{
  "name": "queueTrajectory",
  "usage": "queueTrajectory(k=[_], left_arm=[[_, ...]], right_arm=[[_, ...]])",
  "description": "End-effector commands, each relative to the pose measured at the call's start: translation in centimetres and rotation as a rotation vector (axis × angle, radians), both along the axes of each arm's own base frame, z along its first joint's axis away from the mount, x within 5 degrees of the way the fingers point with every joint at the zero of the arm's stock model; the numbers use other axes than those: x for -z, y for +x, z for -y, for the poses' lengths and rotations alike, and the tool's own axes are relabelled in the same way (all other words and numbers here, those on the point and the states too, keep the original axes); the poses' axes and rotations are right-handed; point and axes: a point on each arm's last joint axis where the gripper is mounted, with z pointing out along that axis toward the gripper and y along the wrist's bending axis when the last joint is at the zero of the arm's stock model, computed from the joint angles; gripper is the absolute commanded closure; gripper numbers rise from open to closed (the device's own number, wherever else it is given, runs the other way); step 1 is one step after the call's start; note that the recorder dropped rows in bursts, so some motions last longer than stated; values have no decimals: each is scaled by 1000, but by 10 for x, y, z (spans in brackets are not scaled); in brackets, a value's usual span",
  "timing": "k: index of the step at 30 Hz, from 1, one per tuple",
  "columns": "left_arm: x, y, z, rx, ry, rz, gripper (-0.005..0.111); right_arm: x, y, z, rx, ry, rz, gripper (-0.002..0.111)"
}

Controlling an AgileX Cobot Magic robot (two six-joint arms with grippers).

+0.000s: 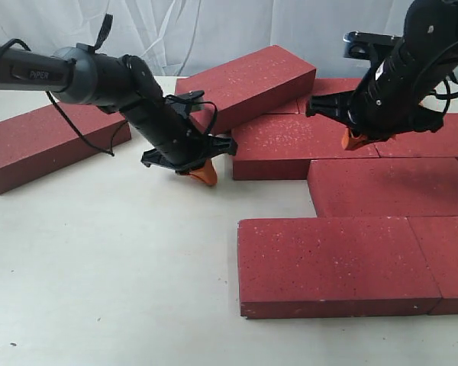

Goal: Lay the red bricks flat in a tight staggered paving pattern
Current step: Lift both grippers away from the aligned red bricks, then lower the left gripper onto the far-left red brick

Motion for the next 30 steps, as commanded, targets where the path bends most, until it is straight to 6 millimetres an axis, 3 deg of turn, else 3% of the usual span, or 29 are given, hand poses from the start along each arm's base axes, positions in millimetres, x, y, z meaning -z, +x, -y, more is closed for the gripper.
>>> queueTrajectory(k=[1, 9, 20, 23, 26, 30], left_arm=[[-10, -13, -7, 35, 81, -100, 107], [-65, -28, -23, 52, 174, -43, 107], [-139, -89, -56, 42, 160, 145, 107], [-156, -104, -66, 34, 154, 211, 107], [-172, -117, -83, 4, 155, 279, 107], [-189, -113, -116, -91, 181, 339, 107]], right_arm=[[-14, -14, 6, -49, -35, -57, 109], [-37, -39, 6, -128, -6, -147, 109], [-71, -69, 3, -241, 98, -128, 109], [-67, -77, 5, -257, 96, -98, 109], [-45, -90, 10, -306, 67, -105, 109], [-24, -91, 11, -263, 88, -39, 109]])
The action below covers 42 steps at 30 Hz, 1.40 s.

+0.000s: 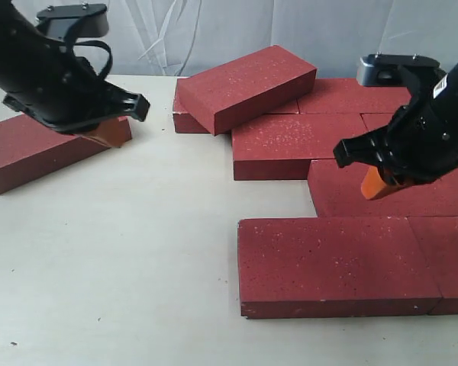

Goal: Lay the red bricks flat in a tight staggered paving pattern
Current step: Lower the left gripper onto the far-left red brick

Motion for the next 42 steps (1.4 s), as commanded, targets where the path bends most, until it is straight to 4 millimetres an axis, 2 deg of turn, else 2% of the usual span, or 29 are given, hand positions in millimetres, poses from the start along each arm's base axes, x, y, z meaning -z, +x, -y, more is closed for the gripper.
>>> queueTrajectory(k=[1, 2, 6, 12, 17, 24, 27, 32, 37, 42], left_arm=[[-12, 3, -31, -79, 37, 69, 107], [-12, 4, -39, -82, 80, 75, 107], [-12, 5, -42, -76, 118, 85, 107], [-9, 13, -46, -117, 146, 128, 107], [-1, 23, -67, -192, 153, 100, 107], [20, 45, -101, -305, 167, 84, 107], [33, 58, -108, -331, 166, 97, 107], [71, 97, -110, -320, 207, 57, 107], [91, 147, -108, -314, 221, 71, 107], [111, 173, -108, -304, 238, 79, 107]], right_arm=[[13, 0, 2, 29, 25, 81, 109], [13, 1, 0, 45, 46, 95, 109], [9, 2, -8, 104, 165, 84, 109], [7, 10, -1, 136, 93, 171, 109], [9, 13, 11, 202, -18, 189, 109], [9, 13, 11, 212, -19, 185, 109], [9, 12, 10, 217, -4, 180, 109], [9, 12, 8, 230, 21, 175, 109], [8, 12, 7, 223, 36, 176, 109], [8, 12, 5, 218, 50, 175, 109]])
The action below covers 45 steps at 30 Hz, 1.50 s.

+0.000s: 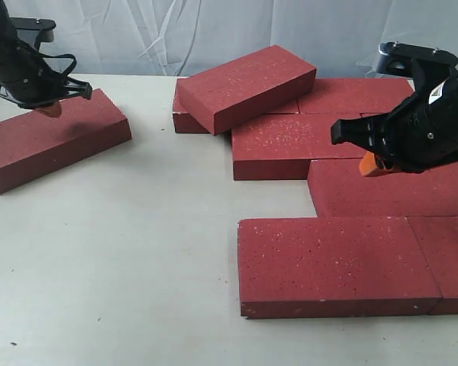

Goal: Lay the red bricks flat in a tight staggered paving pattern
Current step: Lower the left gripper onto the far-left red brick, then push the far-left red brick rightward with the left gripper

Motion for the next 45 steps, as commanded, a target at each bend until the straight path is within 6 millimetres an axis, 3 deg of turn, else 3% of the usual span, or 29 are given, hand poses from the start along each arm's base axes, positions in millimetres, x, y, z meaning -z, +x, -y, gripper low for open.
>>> queueTrajectory(k=[1, 6, 13, 22, 34, 45], left_arm=[[11, 15, -3, 4, 21, 37, 107], [15, 20, -3, -18, 7, 77, 107], [34, 17, -3, -16, 18, -16, 107], [38, 5, 2, 83, -4, -154, 107], [32, -13, 28, 235, -146, -307, 107], [30, -32, 67, 386, -139, -426, 107]], right_arm=[[-5, 1, 1, -8, 11, 28, 109], [-5, 1, 0, -7, 13, 28, 109], [-5, 1, 0, -8, 14, 28, 109], [-5, 1, -2, -17, 33, 26, 109], [-5, 1, -2, -36, 25, 31, 109], [-5, 1, -2, -36, 25, 31, 109]])
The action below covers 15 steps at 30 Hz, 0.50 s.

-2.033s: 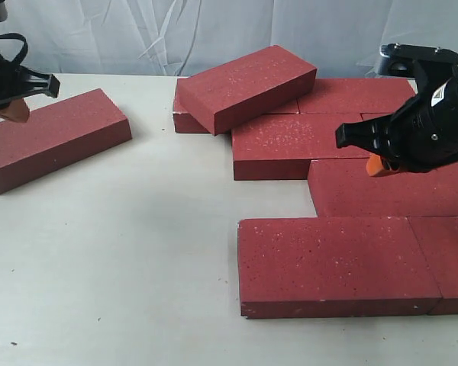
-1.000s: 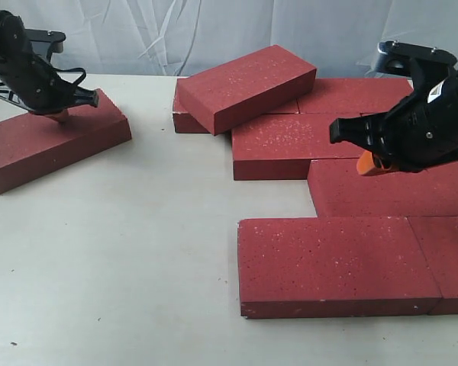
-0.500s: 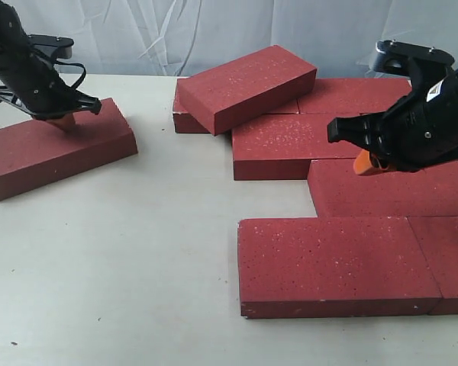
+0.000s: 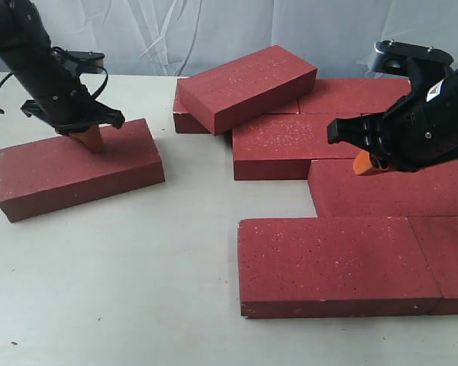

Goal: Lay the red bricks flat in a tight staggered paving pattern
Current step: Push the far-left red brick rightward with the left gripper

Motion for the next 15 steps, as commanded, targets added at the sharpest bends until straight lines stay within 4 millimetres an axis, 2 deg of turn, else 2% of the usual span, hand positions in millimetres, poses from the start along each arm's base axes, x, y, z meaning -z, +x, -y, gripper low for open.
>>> queueTrajectory(k=[1, 5, 15], left_arm=[[8, -15, 19, 82, -11, -117, 107], [6, -21, 31, 124, -7, -144, 107], [-9, -44, 41, 172, -11, -143, 107]], right_arm=[[-4, 1, 2, -2, 1, 22, 109], [-4, 1, 2, -2, 1, 22, 109], [-4, 1, 2, -2, 1, 22, 109]])
